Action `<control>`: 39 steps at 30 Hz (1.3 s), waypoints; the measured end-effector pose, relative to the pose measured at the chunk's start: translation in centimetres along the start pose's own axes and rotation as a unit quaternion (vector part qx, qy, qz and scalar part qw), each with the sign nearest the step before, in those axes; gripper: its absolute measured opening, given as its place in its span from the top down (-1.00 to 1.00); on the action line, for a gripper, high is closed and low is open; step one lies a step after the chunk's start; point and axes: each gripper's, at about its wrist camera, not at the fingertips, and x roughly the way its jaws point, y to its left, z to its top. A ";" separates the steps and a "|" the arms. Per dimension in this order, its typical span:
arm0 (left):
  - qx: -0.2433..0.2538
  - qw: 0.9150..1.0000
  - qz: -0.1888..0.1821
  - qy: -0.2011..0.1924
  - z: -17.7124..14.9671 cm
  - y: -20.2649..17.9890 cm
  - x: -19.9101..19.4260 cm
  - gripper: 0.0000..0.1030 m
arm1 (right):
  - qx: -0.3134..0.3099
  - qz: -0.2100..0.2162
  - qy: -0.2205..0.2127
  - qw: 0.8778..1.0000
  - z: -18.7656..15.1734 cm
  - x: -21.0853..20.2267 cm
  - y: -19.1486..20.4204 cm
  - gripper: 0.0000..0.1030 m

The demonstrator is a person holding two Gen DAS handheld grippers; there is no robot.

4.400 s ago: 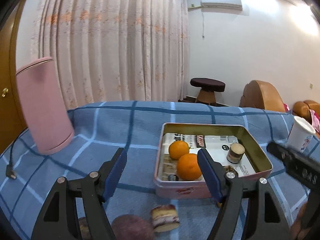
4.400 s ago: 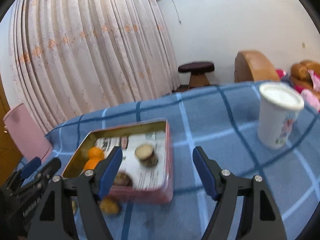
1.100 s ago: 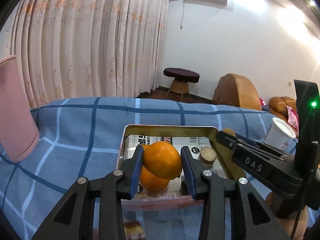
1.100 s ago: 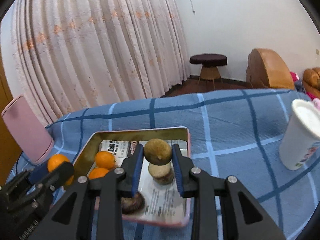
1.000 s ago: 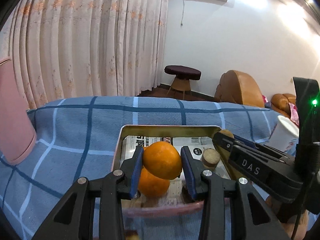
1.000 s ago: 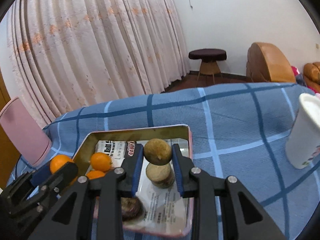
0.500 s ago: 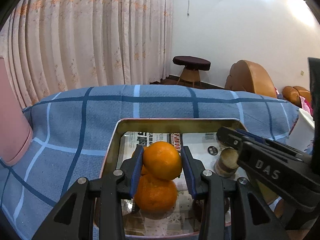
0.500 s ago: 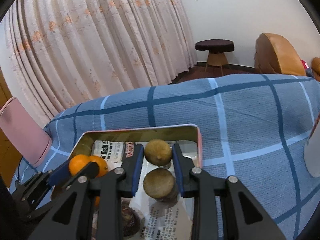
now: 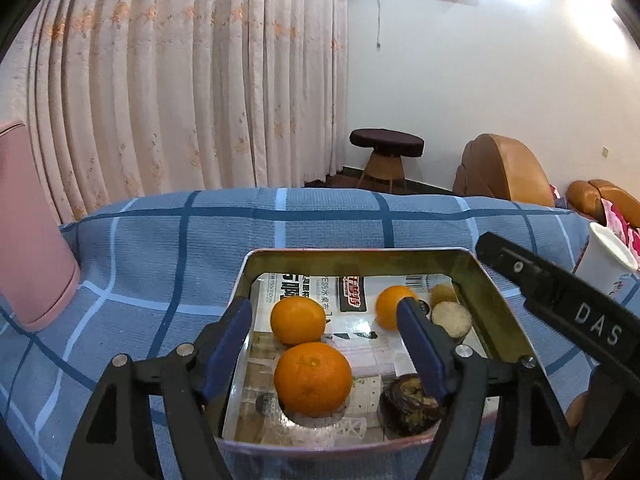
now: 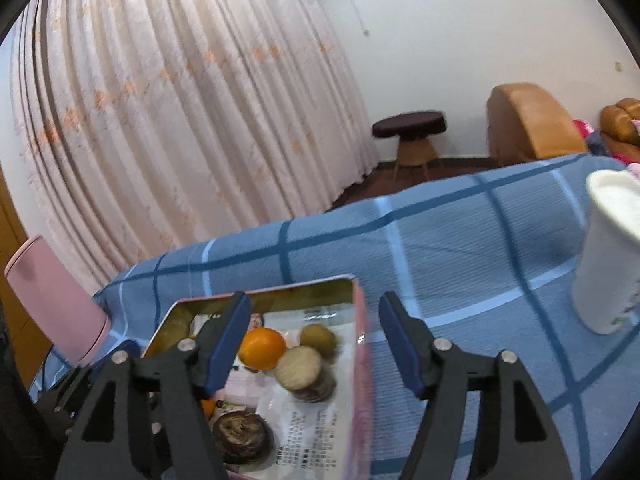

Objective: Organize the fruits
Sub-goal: 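Move both open tools away from the tin toward the remaining fruits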

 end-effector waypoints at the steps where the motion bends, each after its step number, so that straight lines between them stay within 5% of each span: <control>1: 0.001 1.000 0.002 -0.002 -0.1 0.0 -0.2 -0.48 | 0.001 -0.006 -0.006 1.000 -0.1 -0.3 0.0 -0.50; 22: 0.026 0.997 0.037 -0.055 -2.8 0.1 -5.1 -0.48 | -0.008 -0.036 -0.036 0.999 -3.0 -4.7 1.3 -0.63; 39: 0.009 0.998 0.033 -0.050 -4.9 1.9 -8.4 -0.48 | -0.046 -0.019 -0.029 0.998 -5.7 -7.3 4.3 -0.63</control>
